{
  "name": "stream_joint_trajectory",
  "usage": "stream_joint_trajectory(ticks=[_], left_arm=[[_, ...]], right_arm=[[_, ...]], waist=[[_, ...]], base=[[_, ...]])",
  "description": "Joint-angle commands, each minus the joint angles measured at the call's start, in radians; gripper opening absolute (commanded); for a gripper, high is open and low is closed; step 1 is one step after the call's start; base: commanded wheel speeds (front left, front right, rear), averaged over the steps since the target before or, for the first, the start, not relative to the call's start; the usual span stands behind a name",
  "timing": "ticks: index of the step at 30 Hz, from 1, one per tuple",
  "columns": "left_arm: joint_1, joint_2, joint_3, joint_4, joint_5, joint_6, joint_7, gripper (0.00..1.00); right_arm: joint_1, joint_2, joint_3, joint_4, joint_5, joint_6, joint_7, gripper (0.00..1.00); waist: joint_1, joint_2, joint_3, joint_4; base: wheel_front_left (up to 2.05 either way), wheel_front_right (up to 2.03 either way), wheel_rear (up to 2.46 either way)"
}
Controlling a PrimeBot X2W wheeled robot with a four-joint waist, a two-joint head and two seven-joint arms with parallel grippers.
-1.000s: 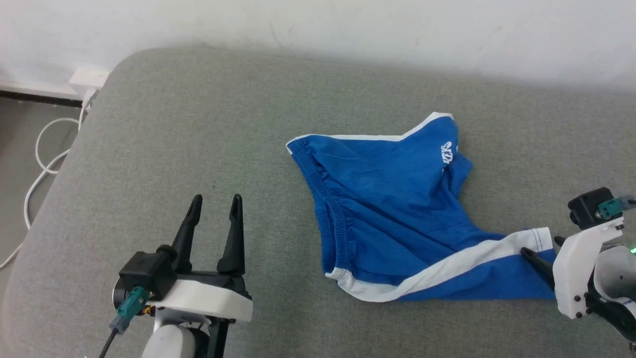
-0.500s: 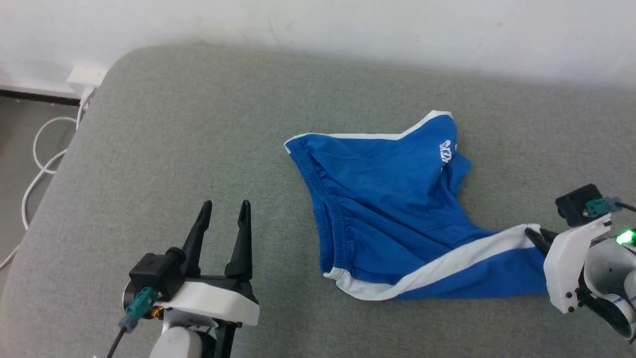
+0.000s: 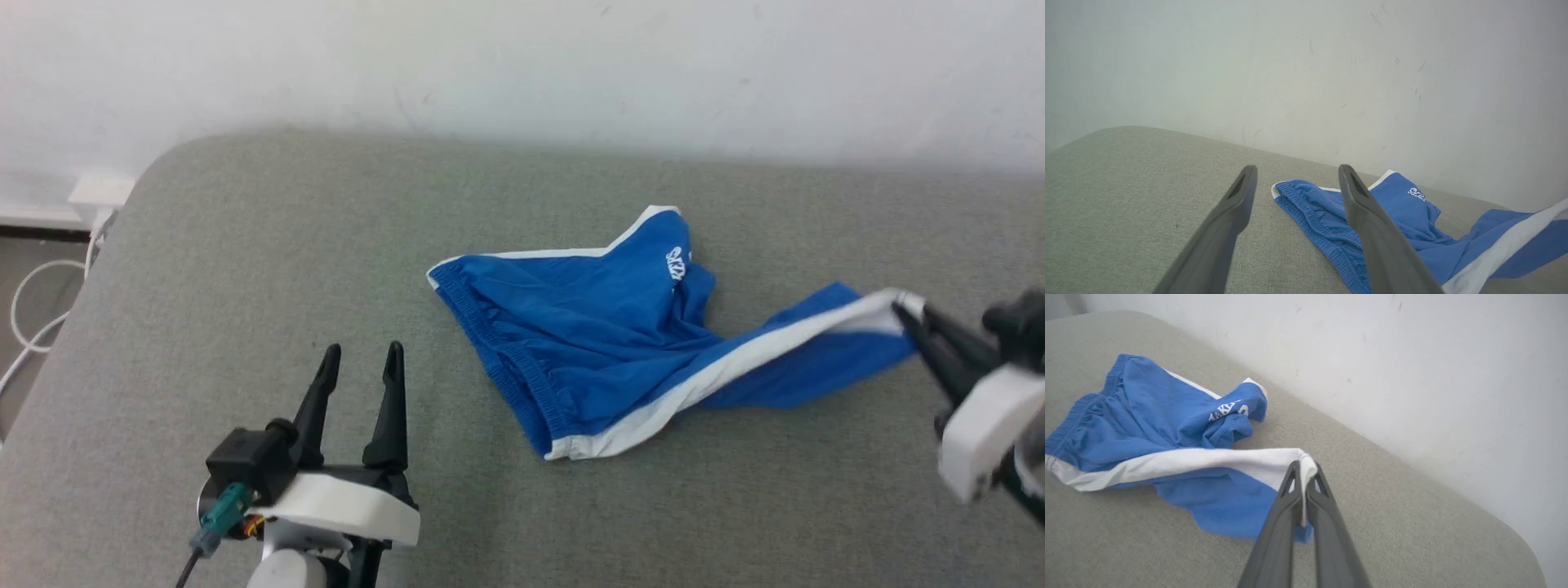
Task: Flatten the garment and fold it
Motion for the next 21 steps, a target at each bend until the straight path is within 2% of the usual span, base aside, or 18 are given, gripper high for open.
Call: stream_joint_trajectory(ticks=[1, 5, 7, 14, 15, 16, 17, 21], left_arm=[[0.018, -0.004, 0.003, 0.0, -0.009, 0.001, -0.005, 1.0], [0.03, -0.004, -0.001, 0.006, -0.015, 0.003, -0.005, 1.0], [0.03, -0.004, -0.004, 0.016, -0.018, 0.002, -0.005, 1.0], [0.013, -0.004, -0.032, 0.073, -0.028, -0.004, -0.005, 1.0], [0.01, -0.004, -0.039, 0.088, -0.029, -0.005, -0.005, 1.0], [0.006, -0.004, -0.044, 0.103, -0.028, -0.005, -0.005, 1.0], [0.003, -0.004, -0.047, 0.116, -0.028, -0.005, -0.005, 1.0], [-0.006, -0.004, -0.052, 0.149, -0.031, -0.008, -0.005, 1.0]], right_arm=[[0.054, -0.022, 0.018, -0.032, 0.011, -0.001, -0.02, 0.0], [0.194, -0.094, 0.084, -0.096, 0.064, -0.001, -0.034, 0.0], [0.245, -0.144, 0.13, -0.105, 0.046, -0.001, -0.033, 0.0], [0.293, -0.158, 0.201, -0.049, -0.011, -0.001, -0.071, 0.0], [0.29, -0.157, 0.214, -0.038, -0.018, -0.001, -0.083, 0.08], [0.285, -0.157, 0.225, -0.026, -0.025, -0.001, -0.099, 0.5], [0.281, -0.152, 0.229, -0.011, -0.018, -0.001, -0.112, 1.0], [0.263, -0.131, 0.208, 0.03, 0.038, -0.001, -0.168, 1.0]], waist=[[0.0001, 0.0, -0.023, -0.025], [0.0001, 0.0, -0.026, -0.044], [0.0001, 0.0, -0.023, -0.052], [0.0001, 0.0, -0.006, -0.071], [0.0001, 0.0, -0.006, -0.071], [0.0001, 0.0, -0.007, -0.072], [0.0001, 0.0, -0.007, -0.074], [0.0001, 0.0, -0.015, -0.086]], base=[[0.0, 0.0, 0.0], [0.0, 0.0, 0.0], [0.0, 0.0, 0.0], [0.0, 0.0, 0.0], [0.0, 0.0, 0.0], [0.0, 0.0, 0.0], [0.0, 0.0, 0.0], [0.0, 0.0, 0.0]])
